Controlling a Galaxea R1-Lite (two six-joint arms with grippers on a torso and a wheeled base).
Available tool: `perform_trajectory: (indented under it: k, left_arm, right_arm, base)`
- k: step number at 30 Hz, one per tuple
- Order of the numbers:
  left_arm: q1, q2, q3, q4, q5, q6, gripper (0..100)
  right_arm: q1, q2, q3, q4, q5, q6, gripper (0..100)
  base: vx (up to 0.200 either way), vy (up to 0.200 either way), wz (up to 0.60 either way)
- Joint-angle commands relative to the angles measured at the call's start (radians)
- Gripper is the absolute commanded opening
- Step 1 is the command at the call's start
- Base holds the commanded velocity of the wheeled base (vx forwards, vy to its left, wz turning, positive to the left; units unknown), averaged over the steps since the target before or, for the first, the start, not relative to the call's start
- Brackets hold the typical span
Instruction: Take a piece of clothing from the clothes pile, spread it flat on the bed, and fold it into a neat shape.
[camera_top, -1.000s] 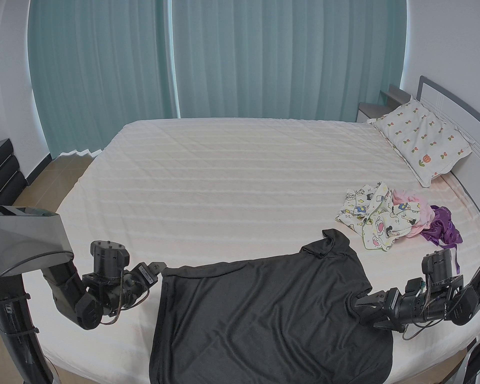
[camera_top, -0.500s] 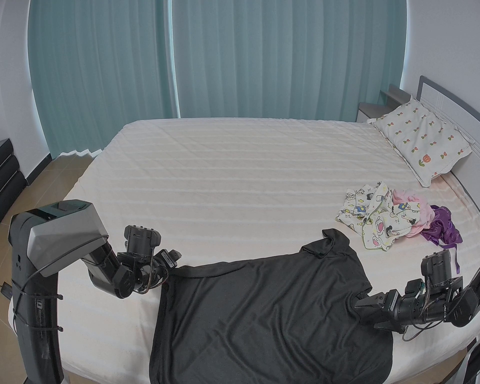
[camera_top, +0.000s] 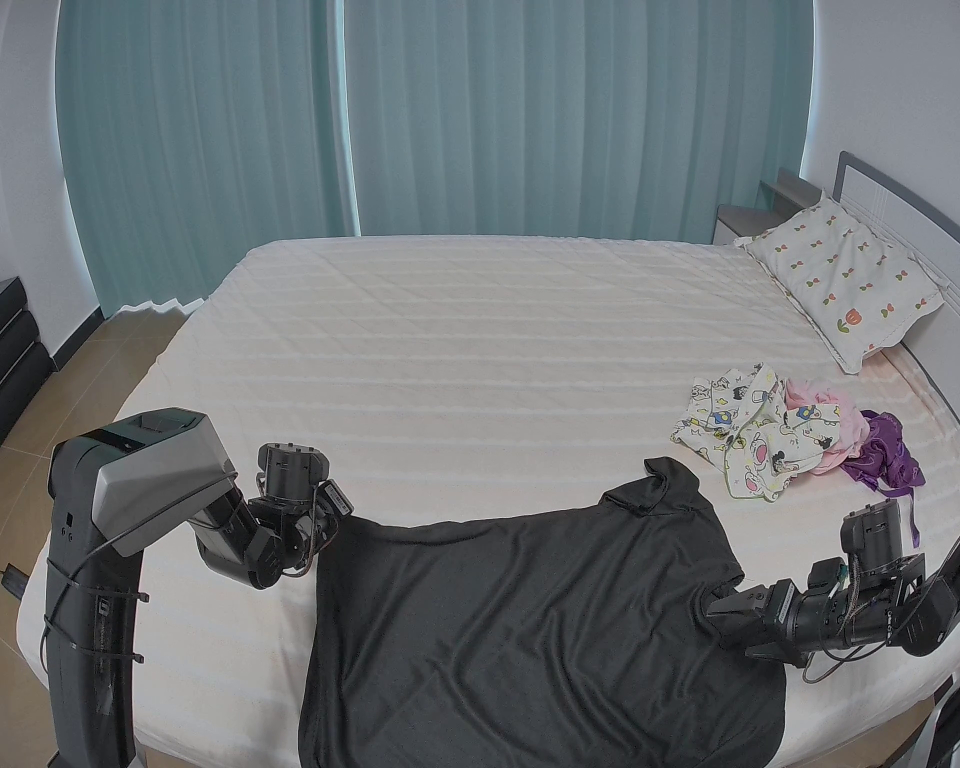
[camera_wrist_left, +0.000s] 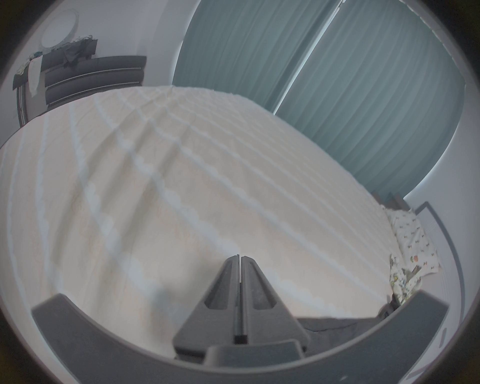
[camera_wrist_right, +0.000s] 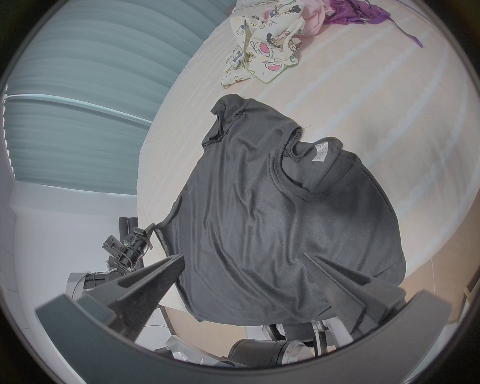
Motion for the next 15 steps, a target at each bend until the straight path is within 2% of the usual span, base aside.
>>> perform_trajectory:
  k: [1,11,12,14,15]
  left_arm:
    - [0.028,0.007,-0.033,-0.023,0.021,0.002,0]
    - [0.088,0.076,-0.153,-0.013,0.026,0.041,0]
    - [0.091,0.093,-0.168,-0.011,0.026,0.056,0]
    - [0.091,0.116,-0.191,-0.010,0.026,0.062,0]
    - [0.091,0.116,-0.191,-0.010,0.026,0.062,0]
  right_arm:
    - [-0.004,-0.018,-0.002,-0.001,0.000,0.000,100]
    - [-0.019,-0.005,-0.005,-0.053,-0.026,0.002,100]
    - [-0.023,-0.004,-0.004,-0.087,-0.037,0.011,100]
    - [-0.027,-0.005,-0.010,-0.153,-0.058,0.083,100]
    - [-0.027,-0.005,-0.010,-0.153,-0.058,0.083,100]
  base:
    - [0.000,0.000,0.00]
    - [0.000,0.000,0.00]
    - [0.000,0.000,0.00]
    - [0.000,0.000,0.00]
    - [0.000,0.000,0.00]
